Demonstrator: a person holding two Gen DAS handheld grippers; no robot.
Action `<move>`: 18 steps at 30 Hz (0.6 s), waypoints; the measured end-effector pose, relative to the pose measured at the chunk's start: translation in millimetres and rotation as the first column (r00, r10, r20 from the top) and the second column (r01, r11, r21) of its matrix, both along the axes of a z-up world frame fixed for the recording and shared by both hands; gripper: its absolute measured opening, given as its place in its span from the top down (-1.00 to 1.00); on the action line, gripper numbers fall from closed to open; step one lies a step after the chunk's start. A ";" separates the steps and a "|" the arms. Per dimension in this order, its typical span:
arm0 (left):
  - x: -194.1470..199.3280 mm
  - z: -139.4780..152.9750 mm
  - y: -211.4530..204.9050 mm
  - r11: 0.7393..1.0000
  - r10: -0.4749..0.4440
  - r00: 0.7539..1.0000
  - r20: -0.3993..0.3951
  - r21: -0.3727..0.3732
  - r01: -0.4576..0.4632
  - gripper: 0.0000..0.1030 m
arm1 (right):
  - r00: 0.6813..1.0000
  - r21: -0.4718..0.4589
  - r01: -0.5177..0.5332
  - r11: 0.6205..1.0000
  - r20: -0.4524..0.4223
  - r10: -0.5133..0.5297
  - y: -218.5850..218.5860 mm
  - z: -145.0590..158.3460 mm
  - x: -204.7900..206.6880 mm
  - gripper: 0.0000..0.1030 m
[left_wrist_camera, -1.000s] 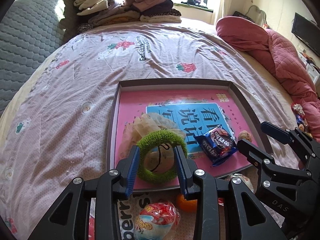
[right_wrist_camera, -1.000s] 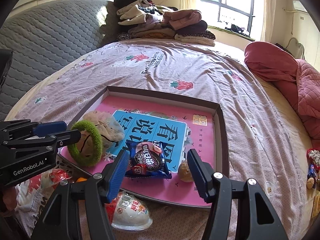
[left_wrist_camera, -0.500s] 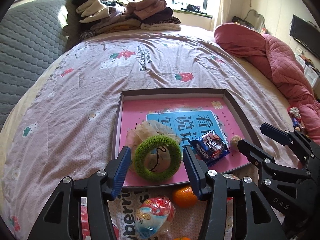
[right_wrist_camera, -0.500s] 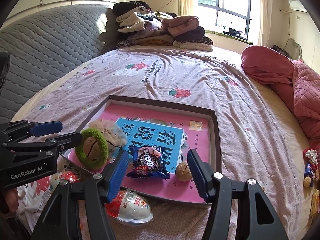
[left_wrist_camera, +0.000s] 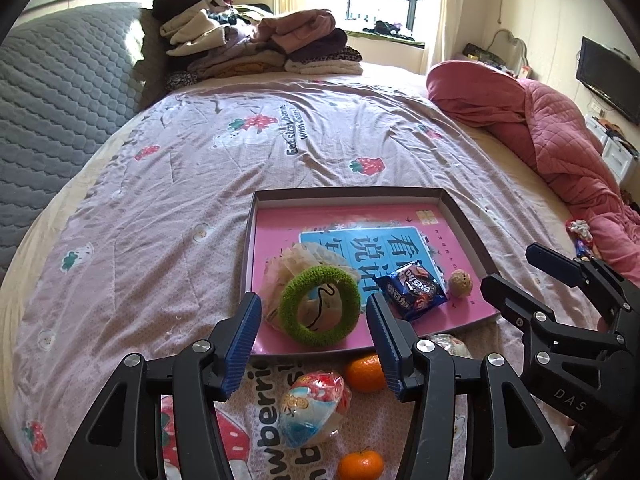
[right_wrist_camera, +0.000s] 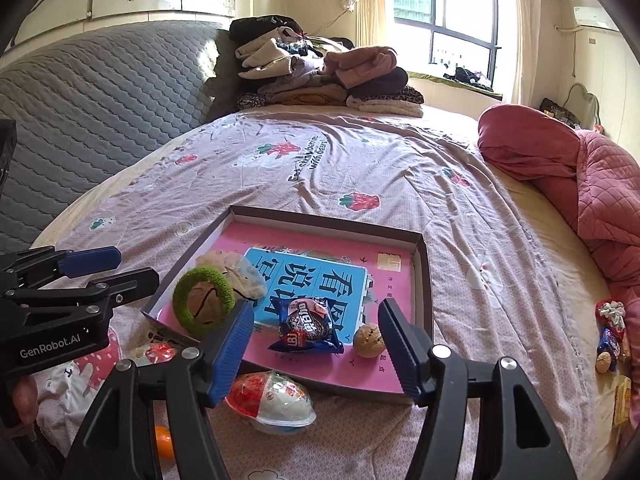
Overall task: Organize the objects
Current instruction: 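Withdraw both tools from the tray toward the wrapped balls on the bed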
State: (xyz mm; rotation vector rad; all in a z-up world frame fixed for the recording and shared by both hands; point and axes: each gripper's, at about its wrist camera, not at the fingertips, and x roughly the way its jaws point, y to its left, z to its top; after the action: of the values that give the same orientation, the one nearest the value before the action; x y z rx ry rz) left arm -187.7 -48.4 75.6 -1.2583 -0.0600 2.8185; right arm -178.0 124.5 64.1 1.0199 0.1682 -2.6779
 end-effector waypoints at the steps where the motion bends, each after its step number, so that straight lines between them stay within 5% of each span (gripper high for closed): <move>1: 3.2 1.4 -0.8 1.000 0.001 1.000 -0.002 0.000 -0.001 -0.09 | 1.000 0.001 -0.001 1.000 -0.003 0.001 -0.6 1.4 2.1 -0.25; 18: 46.5 4.4 -7.9 1.000 0.008 1.000 -0.018 -0.001 -0.008 -0.09 | 0.999 0.004 -0.006 1.000 -0.034 0.006 -2.8 15.4 36.0 -0.28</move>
State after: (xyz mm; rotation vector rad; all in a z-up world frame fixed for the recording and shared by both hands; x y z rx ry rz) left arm -141.2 -56.3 80.0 -1.2348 -0.0633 2.8364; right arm -142.0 121.7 79.5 0.9739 0.1835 -2.6918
